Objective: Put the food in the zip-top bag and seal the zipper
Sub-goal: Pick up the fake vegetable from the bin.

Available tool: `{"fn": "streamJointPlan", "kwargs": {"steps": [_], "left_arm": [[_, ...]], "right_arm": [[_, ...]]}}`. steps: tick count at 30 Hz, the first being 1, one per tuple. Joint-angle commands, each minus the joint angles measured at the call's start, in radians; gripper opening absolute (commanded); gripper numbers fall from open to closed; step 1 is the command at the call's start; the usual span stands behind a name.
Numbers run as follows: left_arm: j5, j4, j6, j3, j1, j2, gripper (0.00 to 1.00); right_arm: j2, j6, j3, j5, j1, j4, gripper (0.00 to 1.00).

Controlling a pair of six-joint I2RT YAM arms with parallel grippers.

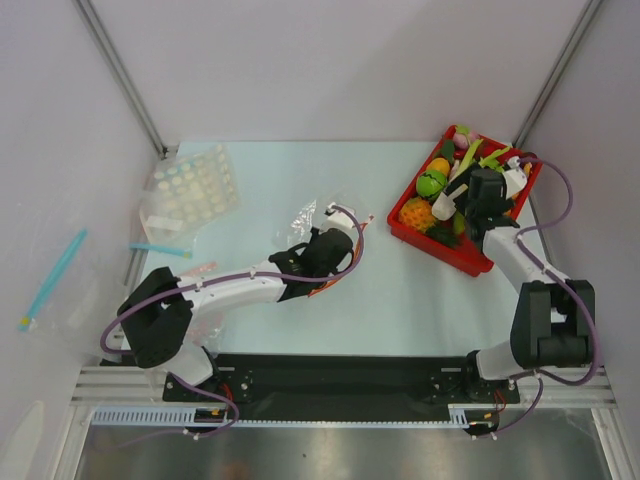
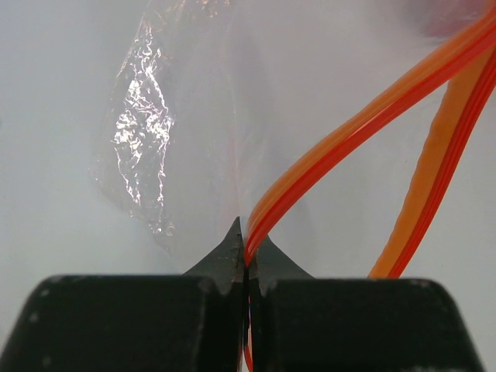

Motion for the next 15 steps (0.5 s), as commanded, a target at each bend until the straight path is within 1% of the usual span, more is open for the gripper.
{"fn": "streamJointPlan", "kwargs": {"steps": [1, 4, 7, 10, 11, 14, 15], "left_arm": [[0.049, 0.048, -0.008, -0.007, 0.006, -0.018, 0.00], [0.092, 0.057, 0.013, -0.009, 0.004, -0.018, 0.00], [0.106, 0.049, 0.015, -0.004, 0.004, -0.012, 0.00], [0.100, 0.045, 0.013, -0.001, 0.006, -0.015, 0.00], [0.093, 0.045, 0.009, -0.003, 0.004, -0.021, 0.00], [0.074, 0.040, 0.004, -0.007, 0.004, -0.034, 0.00], [0.072, 0.040, 0.004, -0.009, 0.004, -0.044, 0.00]], "right_arm": [[0.072, -0.006, 0.089, 0.012, -0.005, 0.039, 1.00], [0.134, -0.007, 0.119, 0.013, -0.005, 0.045, 1.00], [0.175, -0.002, 0.133, 0.024, -0.005, 0.062, 1.00], [0.215, 0.006, 0.141, 0.023, -0.005, 0.085, 1.00], [0.226, 0.006, 0.142, 0.018, -0.005, 0.093, 0.98], [0.232, 0.007, 0.141, 0.006, -0.005, 0.110, 0.82], [0.223, 0.007, 0.133, 0.003, -0.005, 0.113, 0.73]]}}
